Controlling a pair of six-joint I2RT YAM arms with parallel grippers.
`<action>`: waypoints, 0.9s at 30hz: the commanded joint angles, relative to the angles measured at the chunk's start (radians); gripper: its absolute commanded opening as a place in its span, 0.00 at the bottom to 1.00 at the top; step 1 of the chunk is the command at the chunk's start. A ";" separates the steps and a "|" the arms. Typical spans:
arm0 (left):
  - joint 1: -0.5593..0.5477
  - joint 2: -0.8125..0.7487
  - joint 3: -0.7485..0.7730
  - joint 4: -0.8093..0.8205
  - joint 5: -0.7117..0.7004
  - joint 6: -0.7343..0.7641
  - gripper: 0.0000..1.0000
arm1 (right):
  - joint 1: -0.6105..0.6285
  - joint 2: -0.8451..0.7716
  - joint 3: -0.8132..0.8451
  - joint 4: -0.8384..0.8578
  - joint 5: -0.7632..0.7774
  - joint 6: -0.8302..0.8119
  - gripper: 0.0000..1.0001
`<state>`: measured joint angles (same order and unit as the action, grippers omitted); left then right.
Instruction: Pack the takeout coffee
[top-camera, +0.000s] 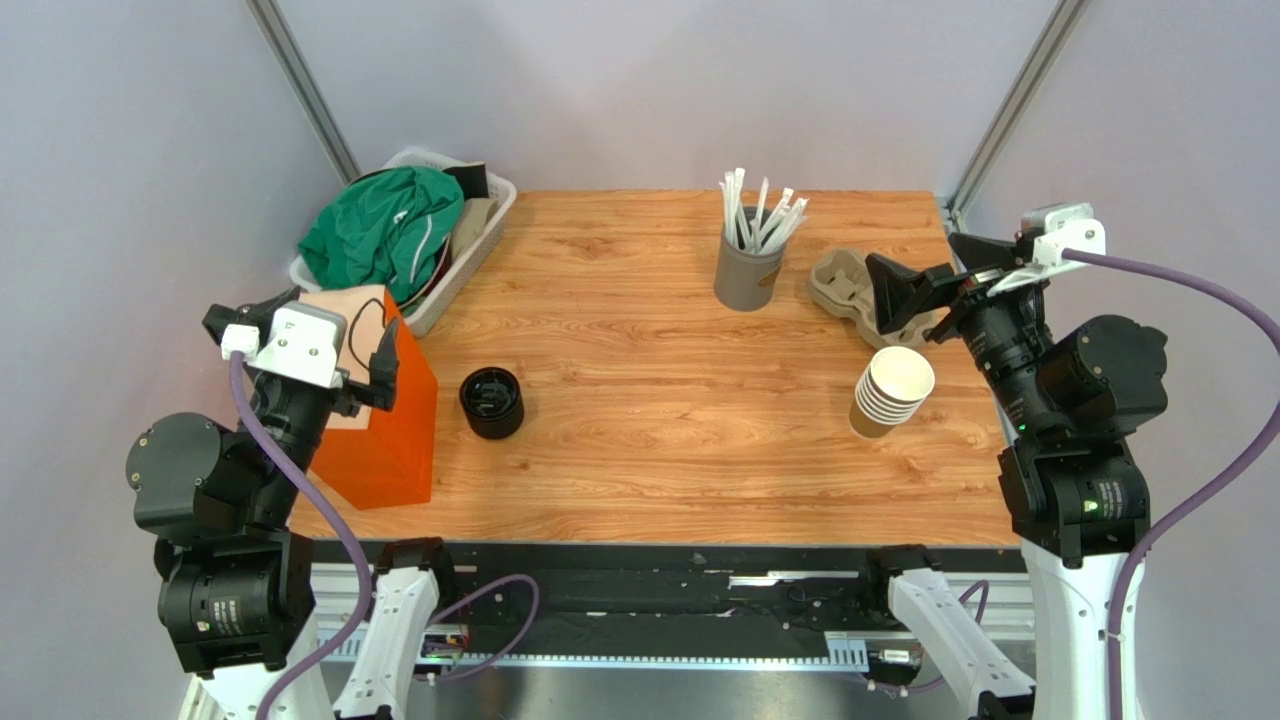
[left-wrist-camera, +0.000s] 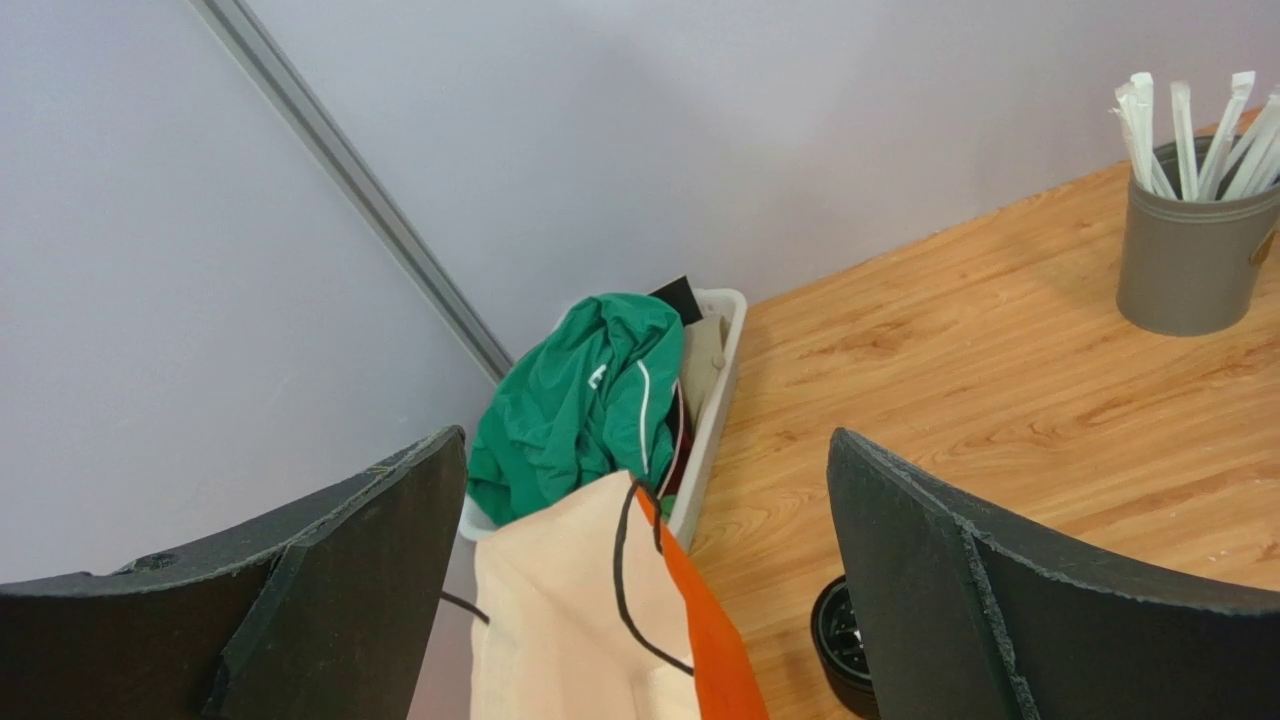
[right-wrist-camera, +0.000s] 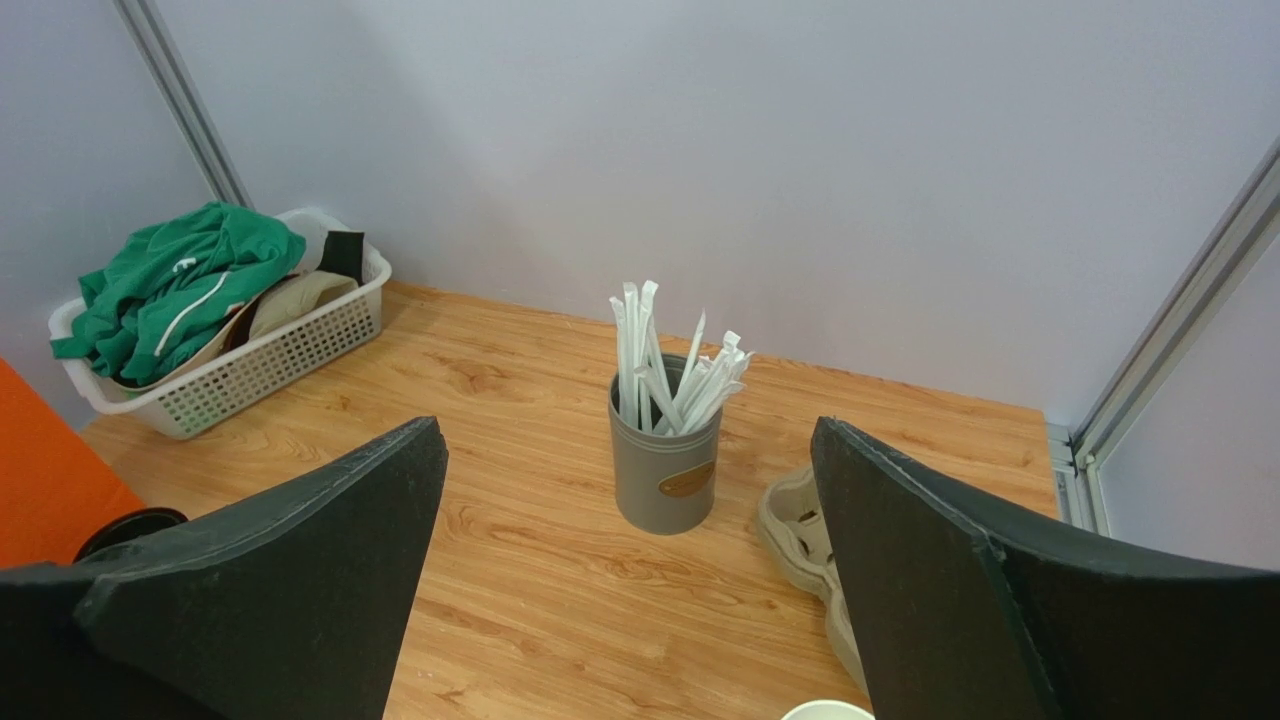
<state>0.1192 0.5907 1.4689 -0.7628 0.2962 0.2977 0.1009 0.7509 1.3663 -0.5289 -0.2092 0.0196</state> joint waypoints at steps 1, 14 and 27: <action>0.007 0.004 -0.001 0.005 0.021 0.014 0.98 | -0.004 -0.008 -0.001 0.044 0.014 0.026 0.99; 0.007 0.008 -0.071 0.010 0.014 0.011 0.98 | -0.006 -0.002 -0.065 0.076 -0.044 -0.049 0.99; 0.007 0.096 -0.239 0.138 -0.117 0.030 0.99 | -0.006 0.018 -0.151 0.130 -0.142 -0.072 0.99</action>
<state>0.1196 0.6662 1.2316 -0.7166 0.2272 0.3023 0.1013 0.7692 1.2232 -0.4553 -0.3054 -0.0330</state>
